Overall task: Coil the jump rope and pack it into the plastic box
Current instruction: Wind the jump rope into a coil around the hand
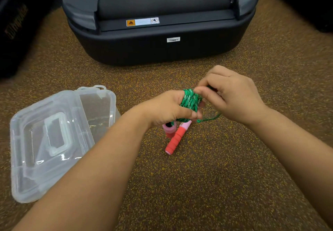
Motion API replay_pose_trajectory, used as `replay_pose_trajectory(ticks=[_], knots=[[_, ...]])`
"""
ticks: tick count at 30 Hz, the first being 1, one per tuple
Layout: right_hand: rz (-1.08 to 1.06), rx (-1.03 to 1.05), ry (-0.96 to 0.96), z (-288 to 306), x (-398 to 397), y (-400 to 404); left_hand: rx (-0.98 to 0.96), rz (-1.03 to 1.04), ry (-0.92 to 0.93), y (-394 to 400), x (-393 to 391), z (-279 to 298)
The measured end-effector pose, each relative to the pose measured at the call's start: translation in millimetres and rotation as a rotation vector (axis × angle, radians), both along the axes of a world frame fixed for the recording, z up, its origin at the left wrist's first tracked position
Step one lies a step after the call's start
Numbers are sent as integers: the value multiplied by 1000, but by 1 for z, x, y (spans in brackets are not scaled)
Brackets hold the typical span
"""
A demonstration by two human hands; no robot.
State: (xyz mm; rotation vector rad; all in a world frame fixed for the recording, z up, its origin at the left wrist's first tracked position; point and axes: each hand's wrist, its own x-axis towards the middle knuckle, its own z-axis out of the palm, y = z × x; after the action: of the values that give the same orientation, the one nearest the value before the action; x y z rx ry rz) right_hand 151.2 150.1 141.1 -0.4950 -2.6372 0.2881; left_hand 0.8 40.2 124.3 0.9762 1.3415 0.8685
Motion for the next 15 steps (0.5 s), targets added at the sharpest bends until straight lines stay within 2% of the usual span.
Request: replay_pose_trajectory(ticks=[4,8,11,15], knots=[[-136,-217,-29,-6,-4,2,-27,-2,-86,0,0,6],[-236,-707,-23,2,-6,6,-52,-92,-34,-2,0,11],[-248,-1022,-6,1,-5,8,-55,-90,-85,-2,3,12],[-204,-1226,93,-10,-4,12,-4,-17,-211,-5,4,15]])
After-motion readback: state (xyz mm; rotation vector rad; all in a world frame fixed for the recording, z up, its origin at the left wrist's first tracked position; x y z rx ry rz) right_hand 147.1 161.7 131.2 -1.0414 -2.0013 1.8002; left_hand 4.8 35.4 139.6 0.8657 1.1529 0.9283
